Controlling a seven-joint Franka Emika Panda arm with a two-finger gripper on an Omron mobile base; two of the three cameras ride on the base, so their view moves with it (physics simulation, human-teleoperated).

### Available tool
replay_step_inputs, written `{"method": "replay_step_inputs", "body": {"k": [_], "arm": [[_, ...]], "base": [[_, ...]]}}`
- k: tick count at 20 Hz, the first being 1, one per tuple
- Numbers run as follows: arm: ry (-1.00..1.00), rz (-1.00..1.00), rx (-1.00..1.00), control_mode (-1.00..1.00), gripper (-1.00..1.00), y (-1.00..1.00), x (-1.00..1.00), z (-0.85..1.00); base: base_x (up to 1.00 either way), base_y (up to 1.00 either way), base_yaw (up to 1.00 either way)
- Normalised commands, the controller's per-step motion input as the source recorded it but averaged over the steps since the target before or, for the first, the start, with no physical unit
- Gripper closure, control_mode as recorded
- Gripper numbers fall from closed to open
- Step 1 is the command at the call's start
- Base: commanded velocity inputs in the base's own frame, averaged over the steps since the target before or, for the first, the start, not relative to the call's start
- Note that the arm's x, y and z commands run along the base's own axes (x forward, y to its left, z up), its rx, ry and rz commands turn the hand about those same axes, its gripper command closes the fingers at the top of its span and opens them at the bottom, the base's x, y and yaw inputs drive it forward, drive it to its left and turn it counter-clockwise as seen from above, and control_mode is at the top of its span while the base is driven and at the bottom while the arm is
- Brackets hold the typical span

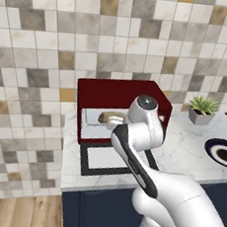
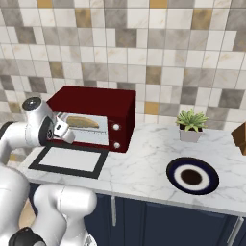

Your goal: Pull the toaster oven rack outwards. Pick up the baguette from the plate and place it on the toaster oven rack. Close the toaster oven door fully and set the temperature to the lowest setting.

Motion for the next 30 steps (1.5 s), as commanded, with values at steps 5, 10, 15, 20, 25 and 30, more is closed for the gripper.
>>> {"method": "replay_step_inputs", "body": {"k": [5, 10, 15, 20, 25, 30], "arm": [[-0.02, -0.11, 0.0, -1.0, -1.0, 0.72, -0.21, -0.08], [-0.03, -0.09, 0.0, -1.0, -1.0, 0.71, -0.02, -0.04], [-0.06, -0.05, 0.0, -1.0, -1.0, 0.58, 0.0, -0.02], [-0.05, -0.06, 0.0, -1.0, -1.0, 0.46, 0.0, -0.1], [-0.14, -0.11, 0.0, -1.0, -1.0, 0.16, 0.0, -0.24], [-0.19, -0.1, 0.0, -1.0, -1.0, 0.08, 0.0, -0.41]], "base": [[0.0, 0.0, 0.0], [0.0, 0.0, 0.0], [0.0, 0.0, 0.0], [0.0, 0.0, 0.0], [0.0, 0.0, 0.0], [0.0, 0.0, 0.0]]}}
